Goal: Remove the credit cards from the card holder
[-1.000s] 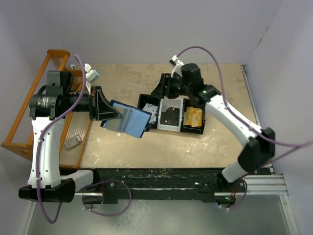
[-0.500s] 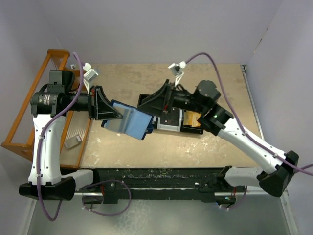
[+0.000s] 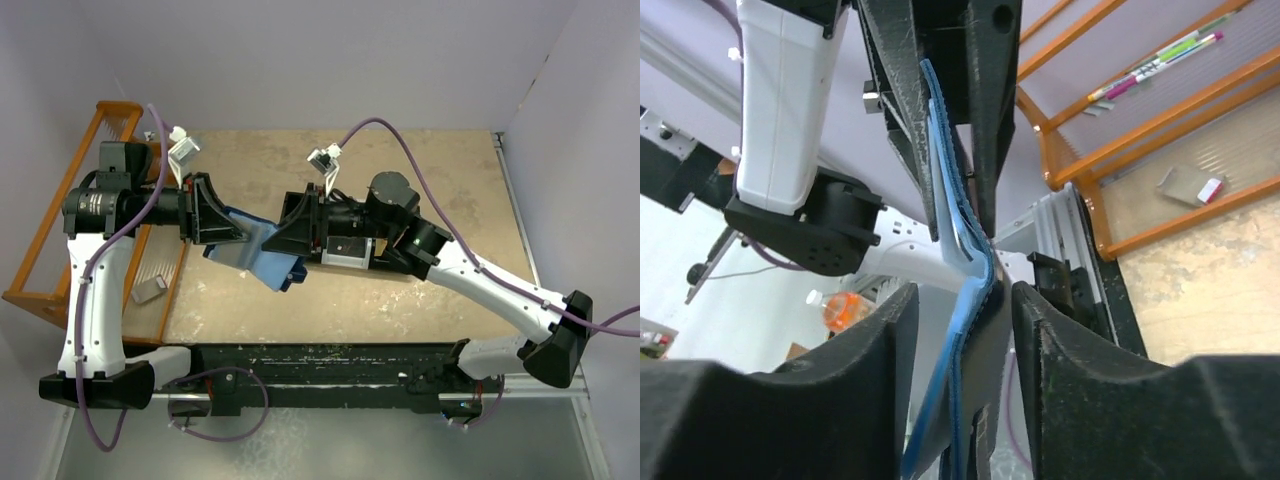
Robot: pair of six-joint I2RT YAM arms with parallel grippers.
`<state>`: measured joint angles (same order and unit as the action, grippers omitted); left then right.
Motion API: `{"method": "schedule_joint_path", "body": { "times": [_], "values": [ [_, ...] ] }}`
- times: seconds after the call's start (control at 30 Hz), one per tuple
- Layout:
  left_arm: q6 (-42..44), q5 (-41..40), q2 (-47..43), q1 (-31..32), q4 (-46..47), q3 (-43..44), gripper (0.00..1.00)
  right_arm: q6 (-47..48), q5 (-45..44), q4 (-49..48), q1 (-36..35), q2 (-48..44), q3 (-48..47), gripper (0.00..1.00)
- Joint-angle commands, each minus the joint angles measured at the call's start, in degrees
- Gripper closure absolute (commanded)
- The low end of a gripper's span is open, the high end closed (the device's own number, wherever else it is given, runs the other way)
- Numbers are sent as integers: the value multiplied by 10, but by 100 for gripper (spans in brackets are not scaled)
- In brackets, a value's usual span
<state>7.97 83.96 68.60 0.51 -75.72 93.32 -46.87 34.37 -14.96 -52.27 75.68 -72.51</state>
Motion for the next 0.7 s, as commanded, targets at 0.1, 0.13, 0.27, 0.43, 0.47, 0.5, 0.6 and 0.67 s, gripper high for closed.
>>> {"method": "schedule_joint_path", "body": {
  "times": [0.1, 0.13, 0.27, 0.43, 0.47, 0.5, 0.6, 0.67],
  "values": [
    [-9, 15, -13, 2, 23, 2, 71, 5, 52, -16, -4, -19, -8, 86],
    [-8, 15, -13, 2, 23, 1, 70, 1, 46, -21, -3, -23, -5, 93],
    [16, 22, -11, 2, 1, 1, 67, 2, 26, -5, 2, -34, -7, 100],
    [47, 35, -10, 2, -34, 7, 63, 9, 18, 18, 19, -40, -13, 100],
    [52, 35, -9, 2, -40, 9, 62, 12, 19, 25, 24, -42, -13, 100],
    [55, 34, -9, 2, -44, 11, 62, 15, 20, 32, 29, -44, -13, 100],
    [62, 35, -8, 2, -52, 13, 61, 19, 27, 38, 41, -52, -8, 100],
    [67, 36, -7, 2, -55, 15, 61, 22, 31, 42, 48, -56, -5, 100]
  ]
}}
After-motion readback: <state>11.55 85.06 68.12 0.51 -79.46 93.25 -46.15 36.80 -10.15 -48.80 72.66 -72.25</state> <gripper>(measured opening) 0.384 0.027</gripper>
